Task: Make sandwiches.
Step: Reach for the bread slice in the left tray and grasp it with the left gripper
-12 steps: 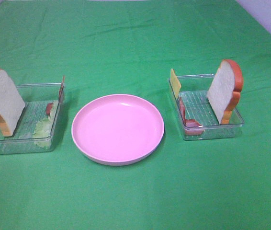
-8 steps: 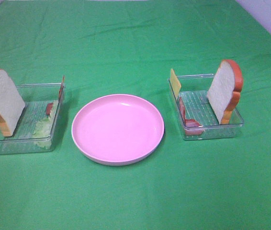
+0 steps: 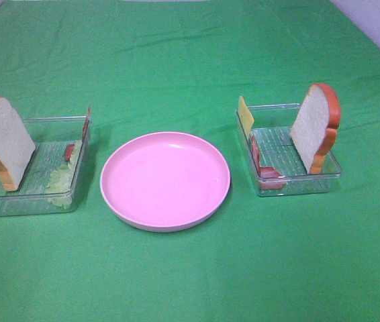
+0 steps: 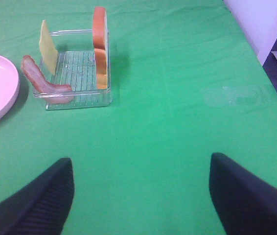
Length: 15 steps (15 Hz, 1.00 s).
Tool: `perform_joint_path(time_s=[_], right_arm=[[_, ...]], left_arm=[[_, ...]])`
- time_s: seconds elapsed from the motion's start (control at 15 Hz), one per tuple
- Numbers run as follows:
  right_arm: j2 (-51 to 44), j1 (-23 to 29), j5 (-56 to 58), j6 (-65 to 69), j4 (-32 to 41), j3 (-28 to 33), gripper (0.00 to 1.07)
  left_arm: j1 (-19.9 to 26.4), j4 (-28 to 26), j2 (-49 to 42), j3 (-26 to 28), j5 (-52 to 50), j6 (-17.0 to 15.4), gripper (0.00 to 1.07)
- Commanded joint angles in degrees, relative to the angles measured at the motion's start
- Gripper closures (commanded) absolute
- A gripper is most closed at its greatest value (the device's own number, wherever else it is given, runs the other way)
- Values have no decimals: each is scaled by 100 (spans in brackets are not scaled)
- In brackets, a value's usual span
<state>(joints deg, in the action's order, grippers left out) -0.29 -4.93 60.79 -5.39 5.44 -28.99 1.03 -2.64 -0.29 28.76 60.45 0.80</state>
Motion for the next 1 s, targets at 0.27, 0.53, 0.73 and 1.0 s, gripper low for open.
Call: perform_joint_path(time_s=[0.27,0.53,0.73,1.0], right_arm=[[-92,-23,0,-69,-29,0,34],[-92,-23,0,-69,-29,0,34],[-92,-23,0,-69,-29,0,34],[-92,-23,0,-69,-29,0,34]], left_arm=[[23,-17,-115,-11,-52,-6,31],[23,-17,-115,-11,-52,-6,31],[23,-17,-115,-11,-52,-6,31],[23,-11,-115,-11,-52,-11,31]])
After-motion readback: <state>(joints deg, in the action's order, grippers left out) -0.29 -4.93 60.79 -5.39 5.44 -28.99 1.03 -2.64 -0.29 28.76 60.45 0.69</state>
